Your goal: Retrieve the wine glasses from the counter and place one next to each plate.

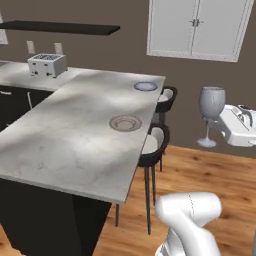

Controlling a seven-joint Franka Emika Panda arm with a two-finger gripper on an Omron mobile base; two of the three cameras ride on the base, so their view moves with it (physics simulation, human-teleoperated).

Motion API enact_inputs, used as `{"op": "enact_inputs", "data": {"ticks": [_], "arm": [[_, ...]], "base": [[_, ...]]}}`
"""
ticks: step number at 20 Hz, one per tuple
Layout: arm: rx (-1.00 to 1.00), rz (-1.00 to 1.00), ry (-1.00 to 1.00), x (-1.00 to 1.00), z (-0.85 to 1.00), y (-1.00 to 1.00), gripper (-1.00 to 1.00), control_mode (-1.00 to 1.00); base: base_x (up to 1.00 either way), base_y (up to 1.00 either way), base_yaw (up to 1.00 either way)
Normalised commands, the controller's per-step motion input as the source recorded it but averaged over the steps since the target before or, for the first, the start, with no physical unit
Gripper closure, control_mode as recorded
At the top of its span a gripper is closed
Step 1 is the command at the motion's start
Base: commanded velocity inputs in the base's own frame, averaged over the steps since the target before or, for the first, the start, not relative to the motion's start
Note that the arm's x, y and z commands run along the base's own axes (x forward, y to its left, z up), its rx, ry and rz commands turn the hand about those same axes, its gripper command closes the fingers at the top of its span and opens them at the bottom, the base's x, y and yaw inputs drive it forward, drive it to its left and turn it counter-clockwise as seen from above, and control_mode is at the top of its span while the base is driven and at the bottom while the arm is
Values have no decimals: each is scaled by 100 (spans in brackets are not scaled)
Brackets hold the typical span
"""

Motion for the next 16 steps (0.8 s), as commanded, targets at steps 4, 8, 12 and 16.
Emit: {"op": "enact_inputs", "data": {"ticks": [4, 8, 12, 16], "arm": [[0, 0, 0, 0, 0, 0, 100, 100], [0, 0, 0, 0, 0, 0, 100, 100], [0, 0, 0, 0, 0, 0, 100, 100], [0, 0, 0, 0, 0, 0, 100, 100]], "base": [[29, -100, 31], [34, -95, 34], [39, -88, 37], [18, -74, 37]]}}
